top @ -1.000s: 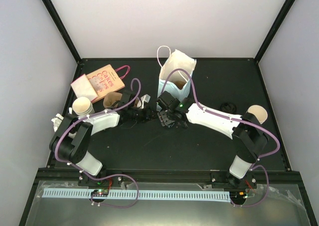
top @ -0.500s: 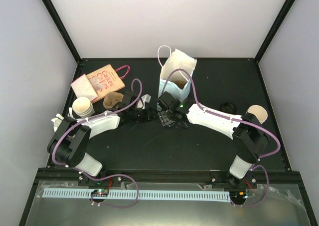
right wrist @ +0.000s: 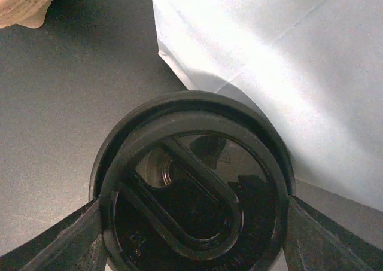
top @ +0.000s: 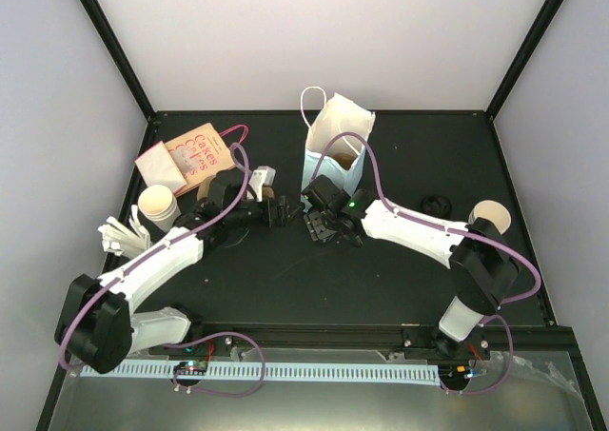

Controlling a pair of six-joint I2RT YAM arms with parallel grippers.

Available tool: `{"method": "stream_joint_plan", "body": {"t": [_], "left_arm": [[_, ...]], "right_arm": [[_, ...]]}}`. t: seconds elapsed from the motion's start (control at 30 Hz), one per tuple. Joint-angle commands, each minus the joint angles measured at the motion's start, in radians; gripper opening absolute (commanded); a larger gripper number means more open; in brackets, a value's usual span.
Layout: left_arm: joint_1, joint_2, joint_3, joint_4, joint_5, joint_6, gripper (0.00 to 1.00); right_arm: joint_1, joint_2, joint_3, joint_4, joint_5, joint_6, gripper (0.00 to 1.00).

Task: Pack the takeout coffee

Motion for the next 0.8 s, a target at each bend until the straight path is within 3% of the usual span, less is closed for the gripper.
{"method": "stream_joint_plan", "body": {"t": [0.0, 0.17, 0.77], "left_arm": [[0.002, -0.045, 0.053, 0.127, -0.039, 0.145, 0.99], [0.002, -0.045, 0.050, 0.178, -0.027, 0.159, 0.99], [0.029, -0.057, 0.089, 0.062, -0.012, 0.151, 0.99]], "right_arm": [[-0.004, 0.076, -0.077, -0.197, -0.083, -0.005, 0.74], [-0.005, 0.070, -0.088, -0.184, -0.088, -0.013, 0.74], [-0.004, -0.028, 0.008, -0.285, -0.087, -0.037, 0.74]]}}
